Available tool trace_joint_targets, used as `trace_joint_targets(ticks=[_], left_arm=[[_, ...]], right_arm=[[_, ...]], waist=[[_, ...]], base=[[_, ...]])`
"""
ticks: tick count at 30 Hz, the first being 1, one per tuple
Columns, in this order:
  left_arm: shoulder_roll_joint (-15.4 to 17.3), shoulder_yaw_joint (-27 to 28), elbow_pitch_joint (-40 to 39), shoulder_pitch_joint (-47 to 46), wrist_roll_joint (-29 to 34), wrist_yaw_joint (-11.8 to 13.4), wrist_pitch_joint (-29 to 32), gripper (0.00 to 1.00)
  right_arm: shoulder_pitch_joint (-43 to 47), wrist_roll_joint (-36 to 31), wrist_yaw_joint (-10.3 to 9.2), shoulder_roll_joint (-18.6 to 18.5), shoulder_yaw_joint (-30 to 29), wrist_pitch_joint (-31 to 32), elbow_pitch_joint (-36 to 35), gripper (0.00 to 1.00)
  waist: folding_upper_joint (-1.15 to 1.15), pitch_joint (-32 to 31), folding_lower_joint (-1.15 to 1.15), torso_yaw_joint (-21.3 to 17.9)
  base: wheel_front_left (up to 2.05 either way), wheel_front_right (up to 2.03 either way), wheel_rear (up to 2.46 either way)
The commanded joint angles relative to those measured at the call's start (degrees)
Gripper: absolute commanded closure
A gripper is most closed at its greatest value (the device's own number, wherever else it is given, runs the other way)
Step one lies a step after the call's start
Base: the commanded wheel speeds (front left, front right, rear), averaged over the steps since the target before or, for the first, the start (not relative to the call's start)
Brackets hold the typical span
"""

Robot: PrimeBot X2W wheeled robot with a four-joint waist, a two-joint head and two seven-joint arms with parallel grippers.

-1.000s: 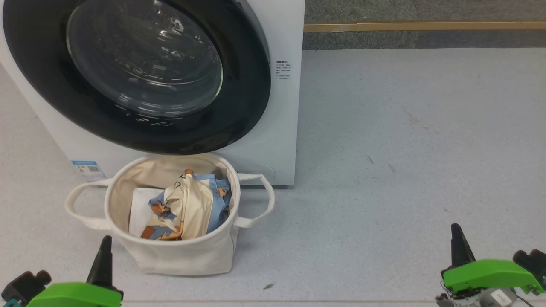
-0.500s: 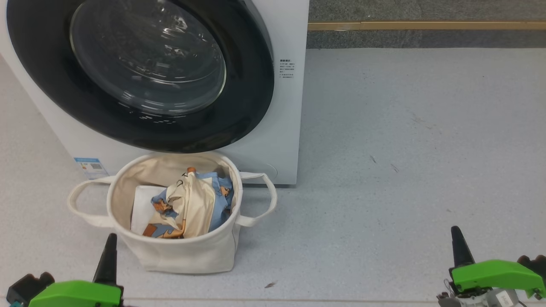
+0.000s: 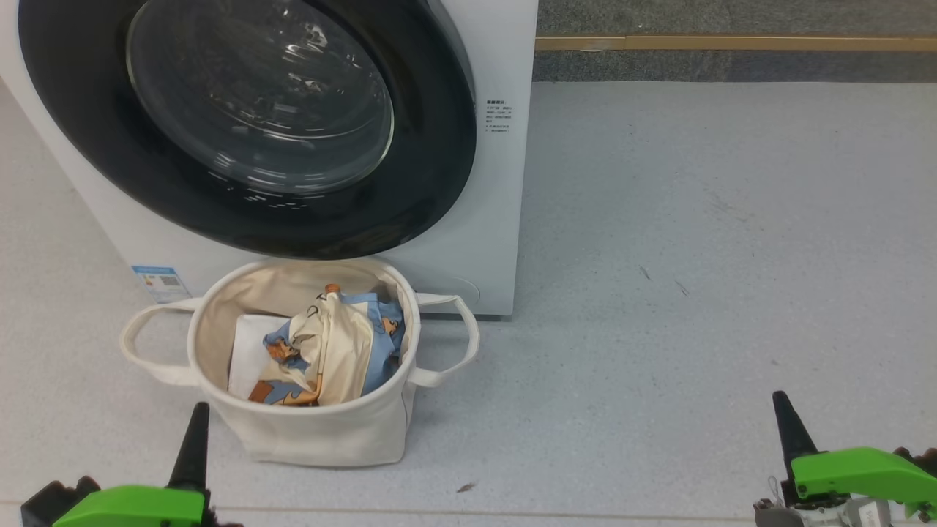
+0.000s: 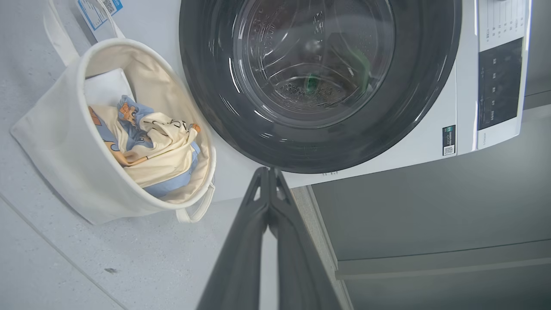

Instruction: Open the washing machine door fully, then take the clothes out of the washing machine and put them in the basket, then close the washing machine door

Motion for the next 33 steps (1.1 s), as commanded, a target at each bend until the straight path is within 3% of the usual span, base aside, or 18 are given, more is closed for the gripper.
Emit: trace_joint_targets(ticks=[1, 33], left_arm=[[0.20, 1.97, -2.34, -1.48, -0.97, -0.30, 0.32, 1.00], [-5.42, 5.62, -5.90, -0.22, -16.01, -0.41, 5.61, 1.00]], right_arm=[[-2.85, 1.19, 0.00, -0.24, 0.55, 0.43, -1.83, 1.00], [-2.95, 21.79, 0.00, -0.15, -1.34, 5.71, -1.78, 1.00]], waist=[[0.00, 0.01, 0.00, 0.03], [0.00, 0.55, 0.00, 1.29]], base=[[0.00, 0.00, 0.00], [0.00, 0.00, 0.00]])
